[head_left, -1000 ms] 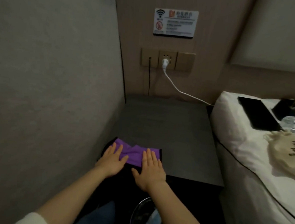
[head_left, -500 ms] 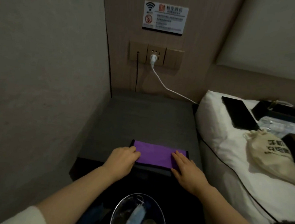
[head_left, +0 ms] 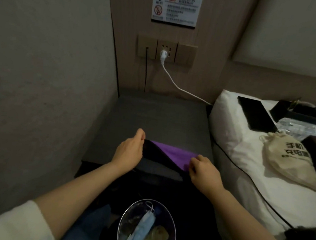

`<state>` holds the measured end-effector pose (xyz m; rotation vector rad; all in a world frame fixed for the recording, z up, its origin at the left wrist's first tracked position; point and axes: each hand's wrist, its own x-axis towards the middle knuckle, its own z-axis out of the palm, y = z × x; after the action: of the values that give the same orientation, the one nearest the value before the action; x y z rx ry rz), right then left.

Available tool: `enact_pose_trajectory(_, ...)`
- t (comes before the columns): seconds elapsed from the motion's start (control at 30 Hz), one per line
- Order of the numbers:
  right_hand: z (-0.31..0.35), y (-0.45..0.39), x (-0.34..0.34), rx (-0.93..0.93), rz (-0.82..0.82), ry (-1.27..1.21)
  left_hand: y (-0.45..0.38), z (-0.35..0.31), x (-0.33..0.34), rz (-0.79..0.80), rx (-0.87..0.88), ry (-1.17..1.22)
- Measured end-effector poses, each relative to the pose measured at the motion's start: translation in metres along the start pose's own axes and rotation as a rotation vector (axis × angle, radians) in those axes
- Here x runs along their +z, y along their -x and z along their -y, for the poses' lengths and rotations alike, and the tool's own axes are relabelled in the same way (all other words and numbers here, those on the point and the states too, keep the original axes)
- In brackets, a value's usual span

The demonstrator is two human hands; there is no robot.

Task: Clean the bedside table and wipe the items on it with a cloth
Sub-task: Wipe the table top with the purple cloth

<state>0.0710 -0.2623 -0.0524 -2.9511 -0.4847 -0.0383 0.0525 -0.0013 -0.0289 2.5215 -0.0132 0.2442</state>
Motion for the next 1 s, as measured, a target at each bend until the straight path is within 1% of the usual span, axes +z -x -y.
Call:
enact_pose_trajectory(0.07,-0.004,0.000,-0.005,0.090,-0.033,-0.096,-0.004,-0.002,-0.002,-0.016,-0.093,0.139)
enact_pose_trajectory(0.13,-0.005,0.000,-0.008,0.058,0.017,-0.091,-0.006,-0.006,-0.004,-0.001,-0.122,0.256)
enact_pose_trajectory(0.17,-0.003,0.002,-0.009,0.024,0.049,-0.063,-0.007,-0.008,-0.005,0.009,-0.092,0.263)
enact_pose_trajectory(0.23,0.008,0.003,-0.009,-0.002,0.044,-0.030,-0.008,-0.017,-0.007,0.040,-0.015,0.236)
enact_pose_trajectory(0.3,0.023,0.002,-0.008,0.032,-0.020,-0.060,-0.006,-0.029,-0.008,0.054,0.041,0.251)
enact_pose_trajectory(0.37,0.039,-0.002,-0.008,0.077,-0.093,-0.141,-0.005,-0.043,-0.011,0.019,0.089,0.259)
enact_pose_trajectory(0.5,0.056,-0.011,-0.018,0.099,-0.224,-0.242,-0.007,-0.062,-0.024,-0.033,0.187,0.300)
enact_pose_trajectory(0.53,0.056,-0.013,-0.022,0.115,-0.223,-0.265,-0.008,-0.065,-0.028,-0.046,0.209,0.308)
enact_pose_trajectory(0.63,0.046,-0.016,-0.028,0.167,-0.146,-0.277,-0.010,-0.071,-0.041,-0.081,0.258,0.331)
enact_pose_trajectory(0.73,0.029,-0.016,-0.031,0.291,-0.115,-0.297,-0.018,-0.069,-0.053,-0.186,0.209,0.368)
enact_pose_trajectory(0.77,0.023,-0.017,-0.034,0.349,-0.128,-0.372,-0.021,-0.065,-0.057,-0.236,0.167,0.381)
enact_pose_trajectory(0.83,0.012,-0.021,-0.041,0.410,-0.163,-0.678,-0.027,-0.054,-0.065,-0.325,0.078,0.392)
enact_pose_trajectory(0.9,0.008,-0.027,-0.057,0.398,-0.213,-0.952,-0.031,-0.043,-0.075,-0.377,0.011,0.393)
enact_pose_trajectory(1.0,0.015,-0.042,-0.088,0.359,-0.267,-1.205,-0.040,-0.035,-0.092,-0.412,-0.026,0.407)
